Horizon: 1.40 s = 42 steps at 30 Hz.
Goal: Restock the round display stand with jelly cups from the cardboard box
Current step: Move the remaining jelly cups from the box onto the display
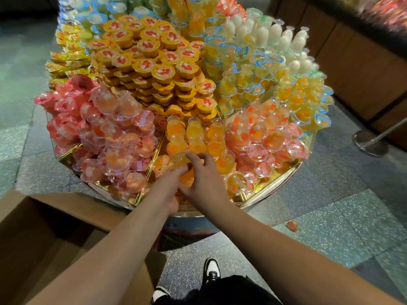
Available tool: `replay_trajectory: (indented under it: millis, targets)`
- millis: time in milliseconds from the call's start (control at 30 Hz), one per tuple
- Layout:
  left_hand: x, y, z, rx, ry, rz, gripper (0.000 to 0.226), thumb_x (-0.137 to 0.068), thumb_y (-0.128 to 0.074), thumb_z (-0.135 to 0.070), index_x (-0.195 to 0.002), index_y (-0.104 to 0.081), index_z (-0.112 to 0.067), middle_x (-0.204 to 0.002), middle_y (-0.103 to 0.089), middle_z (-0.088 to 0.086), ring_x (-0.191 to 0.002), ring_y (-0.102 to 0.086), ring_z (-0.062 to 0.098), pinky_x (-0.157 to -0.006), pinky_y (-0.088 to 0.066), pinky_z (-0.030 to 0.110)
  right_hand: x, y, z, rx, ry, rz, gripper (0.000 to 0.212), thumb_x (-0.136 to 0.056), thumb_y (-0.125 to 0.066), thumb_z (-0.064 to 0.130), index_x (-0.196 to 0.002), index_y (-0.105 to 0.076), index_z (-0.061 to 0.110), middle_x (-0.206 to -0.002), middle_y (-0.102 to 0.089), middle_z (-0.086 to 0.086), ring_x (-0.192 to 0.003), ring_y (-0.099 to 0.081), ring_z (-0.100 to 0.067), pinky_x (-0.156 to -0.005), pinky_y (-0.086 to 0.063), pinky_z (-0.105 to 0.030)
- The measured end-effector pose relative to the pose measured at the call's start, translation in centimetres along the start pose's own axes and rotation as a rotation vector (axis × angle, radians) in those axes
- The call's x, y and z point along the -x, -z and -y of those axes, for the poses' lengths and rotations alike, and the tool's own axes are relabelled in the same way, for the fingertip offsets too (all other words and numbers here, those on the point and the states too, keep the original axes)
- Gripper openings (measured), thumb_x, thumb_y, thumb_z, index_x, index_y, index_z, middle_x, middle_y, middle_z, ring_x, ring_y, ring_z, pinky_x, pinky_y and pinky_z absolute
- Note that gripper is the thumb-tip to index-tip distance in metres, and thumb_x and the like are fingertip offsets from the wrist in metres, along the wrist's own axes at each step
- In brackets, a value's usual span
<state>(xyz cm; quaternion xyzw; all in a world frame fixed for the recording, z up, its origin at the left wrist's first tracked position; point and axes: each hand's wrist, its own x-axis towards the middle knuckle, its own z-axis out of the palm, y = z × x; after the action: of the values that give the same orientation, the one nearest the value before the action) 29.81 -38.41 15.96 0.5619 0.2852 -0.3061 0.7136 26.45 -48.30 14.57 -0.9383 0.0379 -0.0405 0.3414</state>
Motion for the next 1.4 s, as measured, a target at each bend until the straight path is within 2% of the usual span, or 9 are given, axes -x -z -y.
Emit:
replay_trajectory:
  millis: [267, 433, 500, 567, 633, 833, 1033, 1267, 1400]
  targets:
    - [0.1, -0.5, 0.2, -0.043, -0.077, 0.002, 0.062, -0.084, -0.073, -0.045, -0.138, -0.052, -0.022, -0.128, -0.06, 0.001, -0.109, -0.058, 0.018, -0.078, -0.052, 0.038, 0.3, 0.3, 0.1, -0.123, -0.093, -0.024, 0.071, -0.087, -0.069, 0.04, -0.147, -0.034, 0.029, -0.144, -0.032, -0.002, -0.115, -0.055, -0.023, -0.089, -0.051, -0.032]
    - [-0.4, 0.2, 0.0, -0.09, -0.025, -0.016, 0.077, -0.089, -0.059, -0.06, -0.15, -0.038, -0.019, -0.16, -0.028, -0.002, -0.148, -0.024, 0.022, -0.119, -0.024, 0.047, -0.6, 1.4, -0.1, -0.198, -0.144, -0.066, 0.055, -0.091, -0.061, 0.031, -0.142, -0.045, 0.018, -0.135, -0.046, 0.001, -0.114, -0.053, -0.017, -0.093, -0.05, -0.035]
    - [-0.3, 0.9, 0.0, -0.159, -0.029, -0.019, 0.045, -0.097, -0.06, -0.041, -0.137, -0.054, -0.021, -0.153, -0.039, 0.002, -0.134, -0.042, 0.029, -0.105, -0.039, 0.044, -1.0, 2.1, -0.7, -0.176, -0.136, -0.085, 0.045, -0.093, -0.06, 0.029, -0.136, -0.051, 0.017, -0.129, -0.051, 0.002, -0.111, -0.053, -0.013, -0.09, -0.049, -0.031]
    - [-0.6, 1.8, -0.1, -0.262, -0.092, -0.075, 0.009, -0.096, -0.062, -0.014, -0.102, -0.065, -0.02, -0.124, -0.057, 0.009, -0.085, -0.054, 0.026, -0.071, -0.046, 0.033, -1.6, 3.0, -1.6, -0.138, -0.125, -0.094, 0.04, -0.094, -0.059, 0.027, -0.132, -0.055, 0.016, -0.127, -0.055, 0.002, -0.109, -0.053, -0.012, -0.091, -0.049, -0.031]
    - [-1.3, 3.2, -0.4, -0.424, -0.154, -0.12, 0.017, -0.093, -0.06, -0.003, -0.091, -0.064, -0.019, -0.103, -0.058, 0.011, -0.07, -0.049, 0.024, -0.061, -0.041, 0.033, -2.3, 3.8, -2.7, -0.089, -0.115, -0.082, 0.04, -0.094, -0.059, 0.026, -0.133, -0.057, 0.017, -0.128, -0.055, 0.001, -0.111, -0.054, -0.015, -0.095, -0.05, -0.037]
    - [-2.2, 4.5, -3.7, -1.144, -0.334, -0.171, 0.027, -0.092, -0.057, -0.01, -0.114, -0.045, -0.019, -0.088, -0.06, 0.009, -0.066, -0.057, 0.02, -0.054, -0.041, 0.029, -5.4, 5.6, -4.0, 0.177, -0.016, 0.087, 0.049, -0.091, -0.066, 0.025, -0.138, -0.052, 0.018, -0.133, -0.055, -0.003, -0.119, -0.053, -0.022, -0.094, -0.048, -0.034]
    - [-4.3, 2.2, -5.9, -1.279, -0.442, -0.203, 0.061, -0.087, -0.067, -0.015, -0.136, -0.033, -0.006, -0.079, -0.051, 0.004, -0.062, -0.051, 0.014, -0.047, -0.035, 0.028, -8.0, 4.5, -4.1, 0.358, 0.075, 0.24, 0.051, -0.092, -0.064, 0.024, -0.14, -0.047, 0.017, -0.137, -0.051, -0.006, -0.118, -0.053, -0.026, -0.084, -0.051, -0.035]
    - [-7.3, 0.0, -5.6, -1.498, -0.542, -0.177, 0.059, -0.086, -0.067, -0.016, -0.134, -0.035, -0.006, -0.077, -0.051, 0.005, -0.061, -0.049, 0.017, -0.047, -0.033, 0.032, -9.0, 2.2, -5.2, 0.438, 0.088, 0.347, 0.051, -0.092, -0.064, 0.02, -0.14, -0.046, 0.02, -0.137, -0.05, -0.005, -0.117, -0.054, -0.027, -0.083, -0.054, -0.04]
    - [-8.6, -0.3, -4.9, -1.562, -0.56, -0.134, 0.042, -0.085, -0.065, -0.012, -0.12, -0.042, -0.009, -0.097, -0.055, 0.012, -0.076, -0.055, 0.026, -0.058, -0.044, 0.038, -9.3, 1.5, -6.0, 0.509, 0.1, 0.347, 0.048, -0.093, -0.062, 0.022, -0.138, -0.046, 0.022, -0.13, -0.052, -0.003, -0.112, -0.056, -0.026, -0.072, -0.056, -0.04]
